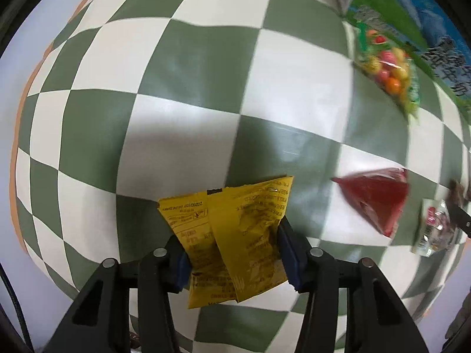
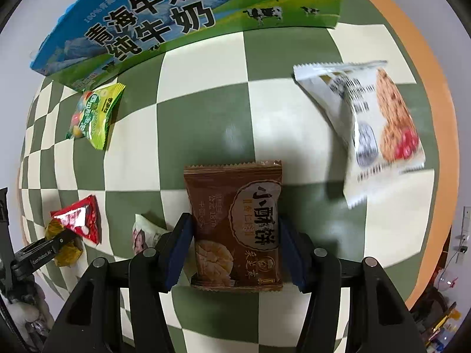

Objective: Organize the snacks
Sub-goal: 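Grasp yellow packet with left gripper while right gripper grasps brown cookie packet, then carry yellow packet in left gripper into box while right gripper carries cookie packet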

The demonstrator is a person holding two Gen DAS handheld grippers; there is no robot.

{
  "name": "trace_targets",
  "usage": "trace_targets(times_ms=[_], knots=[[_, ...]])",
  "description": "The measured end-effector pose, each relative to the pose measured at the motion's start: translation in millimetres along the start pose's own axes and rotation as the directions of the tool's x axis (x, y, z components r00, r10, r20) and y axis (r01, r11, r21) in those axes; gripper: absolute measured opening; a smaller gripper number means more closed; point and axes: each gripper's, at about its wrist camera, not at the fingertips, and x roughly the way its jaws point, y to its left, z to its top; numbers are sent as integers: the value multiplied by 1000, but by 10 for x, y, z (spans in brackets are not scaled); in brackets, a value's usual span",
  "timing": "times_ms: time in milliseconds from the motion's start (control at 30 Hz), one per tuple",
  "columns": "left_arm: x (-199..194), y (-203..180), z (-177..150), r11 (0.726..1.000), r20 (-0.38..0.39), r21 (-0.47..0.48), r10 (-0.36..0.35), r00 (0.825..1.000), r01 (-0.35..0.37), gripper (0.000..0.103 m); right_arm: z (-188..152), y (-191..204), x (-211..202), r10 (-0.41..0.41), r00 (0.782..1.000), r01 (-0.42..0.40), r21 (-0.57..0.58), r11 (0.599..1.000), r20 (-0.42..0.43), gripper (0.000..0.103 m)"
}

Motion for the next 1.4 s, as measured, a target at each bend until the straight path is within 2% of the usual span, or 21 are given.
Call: trace_targets(times_ms=[100,233,367,433,467,533,567,600,633,733,767,800,900,1033,1133,1267,1400], knots=[[-162,-55,-4,1000,26,20,-21,999,21,46,-96,38,-92,33,999,-33,22,999,12,60],[-527,-141,-12,996,72,32,-80,994,78,46,-92,-15,-408,82,995,-84,36,996,56,60],[-1096,-319,130,985,158,73,-165,974,155,46,28,34,-791,140,983,-144,28,989,122,60],[-1371,-463,461,971,188,115,-230,955,211,46,152,97,-998,166,975,-171,24,985,151,60],[-1453,-464,915,963,195,134,-256,947,233,46,215,108,-1133,187,968,-192,16,981,170,60],[-1769,-574,1158,940,206,180,-323,924,289,46,388,187,-1324,212,957,-217,1,976,196,60],[-1869,-689,1359,931,209,205,-343,916,302,46,488,199,-1454,227,950,-231,-9,973,216,60],[-1873,-626,1523,925,210,225,-354,912,307,46,604,210,-1579,236,943,-238,-21,971,236,60],[-1930,-785,1692,917,212,248,-367,906,313,46,699,208,-1697,240,937,-240,-31,970,254,60],[-2012,-1171,2079,907,192,293,-367,910,303,46,1072,229,-1913,215,930,-207,-57,977,300,60],[-1976,-1196,2200,907,185,293,-364,913,302,46,1205,219,-1963,200,929,-190,-63,980,311,60],[-1935,-1298,2342,908,167,296,-354,920,296,46,1313,227,-1977,189,930,-178,-64,982,316,60],[-1783,-1497,2632,909,107,295,-336,936,293,46,1707,196,-1957,146,937,-133,-61,989,317,60],[-1502,-1680,2901,916,30,290,-298,954,277,46,2159,121,-1771,107,961,-97,-49,994,255,60],[-1244,-1734,2985,921,-34,272,-281,959,279,46,2381,89,-1573,76,975,-67,-48,997,207,60],[-988,-1799,3039,929,-76,262,-252,965,263,46,2546,36,-1322,55,987,-49,-46,998,152,60],[-781,-1854,3038,927,-150,248,-251,956,282,49,2585,36,-1092,42,994,-36,-57,998,104,60]])
